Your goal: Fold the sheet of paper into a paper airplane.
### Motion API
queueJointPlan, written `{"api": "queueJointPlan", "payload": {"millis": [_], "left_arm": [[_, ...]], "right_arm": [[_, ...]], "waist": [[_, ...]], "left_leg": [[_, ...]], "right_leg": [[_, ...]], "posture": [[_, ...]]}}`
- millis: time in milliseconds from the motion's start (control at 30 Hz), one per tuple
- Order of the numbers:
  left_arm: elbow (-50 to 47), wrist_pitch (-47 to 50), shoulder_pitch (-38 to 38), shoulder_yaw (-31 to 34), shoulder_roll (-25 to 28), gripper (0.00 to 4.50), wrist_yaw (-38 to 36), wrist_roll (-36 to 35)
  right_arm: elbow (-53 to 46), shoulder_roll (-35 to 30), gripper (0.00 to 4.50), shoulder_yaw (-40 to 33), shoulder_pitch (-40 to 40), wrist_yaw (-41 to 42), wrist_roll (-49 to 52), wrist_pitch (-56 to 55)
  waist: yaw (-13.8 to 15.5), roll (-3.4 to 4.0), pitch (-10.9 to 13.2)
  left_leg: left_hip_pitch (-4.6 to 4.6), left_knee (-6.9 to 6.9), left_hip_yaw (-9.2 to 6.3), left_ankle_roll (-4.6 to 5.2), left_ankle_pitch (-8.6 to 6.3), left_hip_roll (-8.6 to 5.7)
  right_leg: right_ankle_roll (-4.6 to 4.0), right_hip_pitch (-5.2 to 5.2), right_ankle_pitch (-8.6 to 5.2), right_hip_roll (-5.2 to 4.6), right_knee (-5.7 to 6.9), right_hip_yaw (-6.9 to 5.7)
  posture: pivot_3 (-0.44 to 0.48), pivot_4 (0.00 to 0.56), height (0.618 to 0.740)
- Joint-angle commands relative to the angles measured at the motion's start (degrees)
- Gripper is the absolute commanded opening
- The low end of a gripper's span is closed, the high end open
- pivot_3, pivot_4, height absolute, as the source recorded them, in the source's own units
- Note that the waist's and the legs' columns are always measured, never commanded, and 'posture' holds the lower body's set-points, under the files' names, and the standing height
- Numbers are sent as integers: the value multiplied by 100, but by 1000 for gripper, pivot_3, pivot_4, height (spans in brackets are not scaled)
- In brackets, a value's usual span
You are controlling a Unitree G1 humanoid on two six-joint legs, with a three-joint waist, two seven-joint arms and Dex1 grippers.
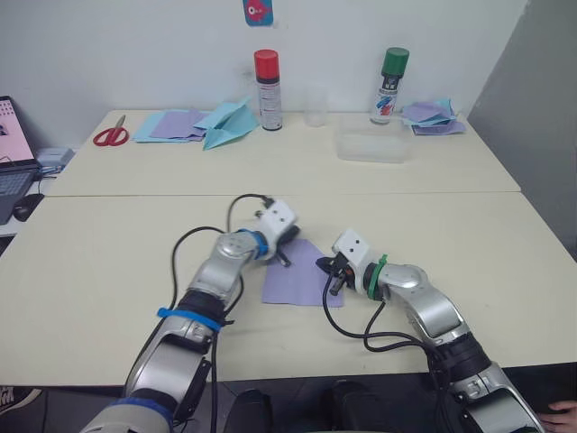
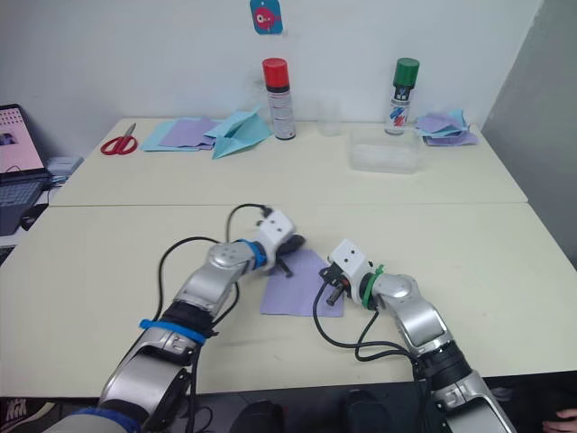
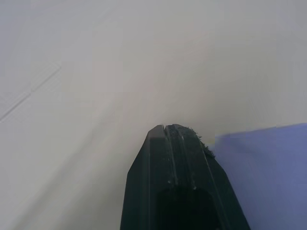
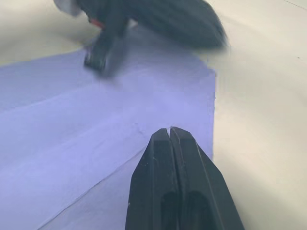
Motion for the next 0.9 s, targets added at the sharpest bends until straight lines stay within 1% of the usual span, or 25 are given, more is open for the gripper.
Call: {"api": "queueJointPlan", "payload": {"millis": [33,167,267,367,467,500,833,900], "left_arm": [[-1167,166,203,706,-150,0,96,-795],[-2341,1164,850,1163,-47,0,-31,-1522],[-2933,1959,1368,1329,89,746,-219,-2055],[-3275,2477,1668,1333,125,1651,-370,-2450],[-3107,2337,1747,1023,221,2691,-331,-2095],[-2988,2242,1734,937,255,2955,-306,-1961],[-2308,1329,1377,488,194,2955,-564,-1533],[-2345,1162,1321,385,209,2562,-624,-1449]], "right_arm": [[411,93,44,-5,-101,-192,-154,2],[558,169,44,-9,-236,-197,-142,-63],[648,212,0,-7,-291,-171,-147,-97],[707,229,0,4,-321,-135,-152,-129],[730,231,0,21,-334,-86,-149,-135],[728,226,0,38,-334,-46,-144,-130],[711,225,0,45,-309,-11,-169,-122],[713,210,0,24,-308,-25,-176,-122]], "waist": [[32,-1,2],[63,-1,2],[35,0,2],[29,-1,3],[42,-2,3],[45,-2,3],[51,-2,3],[49,-2,3]], "left_leg": [[-4,0,0,0,0,1],[-8,0,6,-1,0,-2],[-2,-1,3,-1,0,-3],[-1,-1,1,-1,0,-2],[0,0,1,0,0,-4],[1,0,1,0,0,-5],[-2,-4,4,0,0,-4],[-1,-4,4,0,0,-3]], "right_leg": [[0,-2,0,0,-1,-3],[0,-2,-1,-6,-9,8],[1,-2,-1,-9,-9,14],[0,-1,-1,-9,-7,7],[-1,1,0,-9,-5,0],[-3,1,1,-9,-4,0],[-8,-2,-1,-8,-10,7],[-8,-2,-1,-8,-9,9]], "posture": [[0,150,740],[0,150,740],[0,150,740],[0,150,740],[0,150,740],[0,150,740],[0,150,740],[0,150,740]]}}
